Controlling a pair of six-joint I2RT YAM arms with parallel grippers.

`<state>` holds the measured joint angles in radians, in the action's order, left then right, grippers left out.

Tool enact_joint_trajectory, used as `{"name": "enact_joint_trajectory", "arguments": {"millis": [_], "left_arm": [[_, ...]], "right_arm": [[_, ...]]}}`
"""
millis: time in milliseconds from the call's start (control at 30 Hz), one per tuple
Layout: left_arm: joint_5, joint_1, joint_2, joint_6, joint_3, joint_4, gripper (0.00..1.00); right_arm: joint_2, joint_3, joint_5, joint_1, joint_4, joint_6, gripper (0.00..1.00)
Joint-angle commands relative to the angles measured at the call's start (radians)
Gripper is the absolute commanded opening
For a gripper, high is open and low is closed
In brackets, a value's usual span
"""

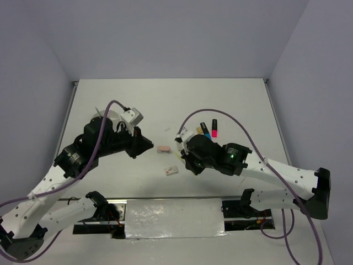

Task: Sort the stationery into containers
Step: Pick up the pen from the center of the board, then close the pen cap on the pen.

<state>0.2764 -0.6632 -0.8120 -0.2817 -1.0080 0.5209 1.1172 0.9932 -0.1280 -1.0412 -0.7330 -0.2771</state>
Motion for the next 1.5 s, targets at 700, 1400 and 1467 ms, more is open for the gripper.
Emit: {"name": "enact_joint_trajectory", "arguments": {"millis": [700,1400,1467], "left_arm": [[0.934,0.384,-0.050,-0.367,0.152,-0.584,0.00],[0.827,0.327,-0.127,-0.183,0.066,-0.268,0.00],[0.825,0.317,-0.127,-0.172,0.063,-0.259,0.00]], "right_arm": [[-0.229,0.114,0.010,-0.201,0.034,0.357,0.00],[-0.112,0.180,-0.088,-0.275,0.050,0.348,0.00],[-0.106,0.182,-0.084,-0.275,0.055,0.349,0.00]]}}
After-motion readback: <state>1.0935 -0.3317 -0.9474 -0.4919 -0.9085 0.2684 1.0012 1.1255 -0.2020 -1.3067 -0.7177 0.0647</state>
